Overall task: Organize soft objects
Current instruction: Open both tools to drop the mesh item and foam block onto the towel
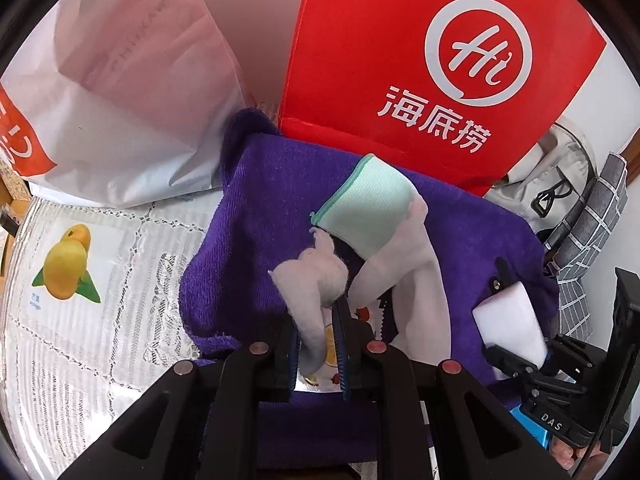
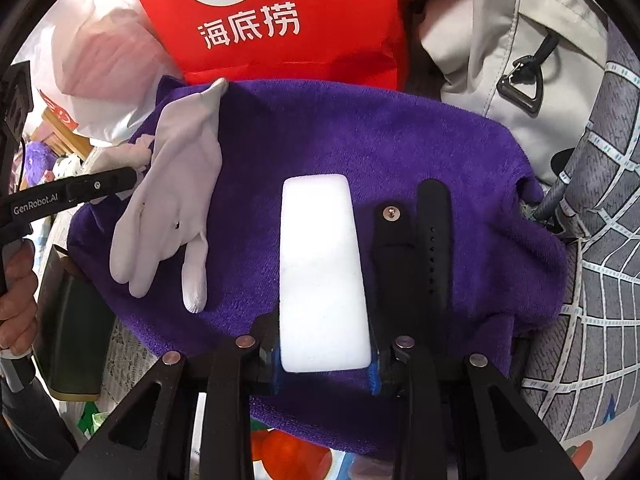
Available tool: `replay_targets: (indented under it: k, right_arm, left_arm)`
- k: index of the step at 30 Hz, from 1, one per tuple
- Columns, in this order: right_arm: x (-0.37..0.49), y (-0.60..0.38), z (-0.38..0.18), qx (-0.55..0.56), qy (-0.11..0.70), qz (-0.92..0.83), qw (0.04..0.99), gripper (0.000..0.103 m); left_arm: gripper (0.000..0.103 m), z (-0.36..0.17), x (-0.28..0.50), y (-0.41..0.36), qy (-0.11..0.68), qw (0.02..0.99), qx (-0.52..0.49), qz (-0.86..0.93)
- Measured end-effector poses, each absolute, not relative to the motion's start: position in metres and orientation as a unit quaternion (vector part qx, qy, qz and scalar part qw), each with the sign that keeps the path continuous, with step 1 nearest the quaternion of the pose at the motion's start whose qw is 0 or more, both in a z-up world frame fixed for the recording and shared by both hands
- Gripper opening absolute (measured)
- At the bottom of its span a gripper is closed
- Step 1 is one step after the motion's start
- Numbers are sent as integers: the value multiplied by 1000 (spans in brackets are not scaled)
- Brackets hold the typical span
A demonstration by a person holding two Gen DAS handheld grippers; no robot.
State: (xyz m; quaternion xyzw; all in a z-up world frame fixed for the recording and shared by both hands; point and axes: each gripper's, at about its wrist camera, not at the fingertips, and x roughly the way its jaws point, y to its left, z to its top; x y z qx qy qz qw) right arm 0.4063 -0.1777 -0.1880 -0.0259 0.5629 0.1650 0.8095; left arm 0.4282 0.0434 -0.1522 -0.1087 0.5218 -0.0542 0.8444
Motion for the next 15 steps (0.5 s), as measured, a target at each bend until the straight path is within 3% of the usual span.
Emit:
replay_targets:
  k: [5,8,11,15]
  right_arm:
    - [403,-176,-178,-25,548,168,819,62]
    - [403,-176,-173,-15,542,171,823,63]
    - [401,-179,-169,-17,536,166,828,63]
    - [393,-183,-155,-20,514,154,844,63]
  left_arm:
    - [22,-152,428,45,520,844,-115,-62]
    - [41,-149,427,46,522,843,-116,-55]
    - [53,-142,425,47,512,850,-114,-52]
    - [56,-129,420,53,498,858,-118,-43]
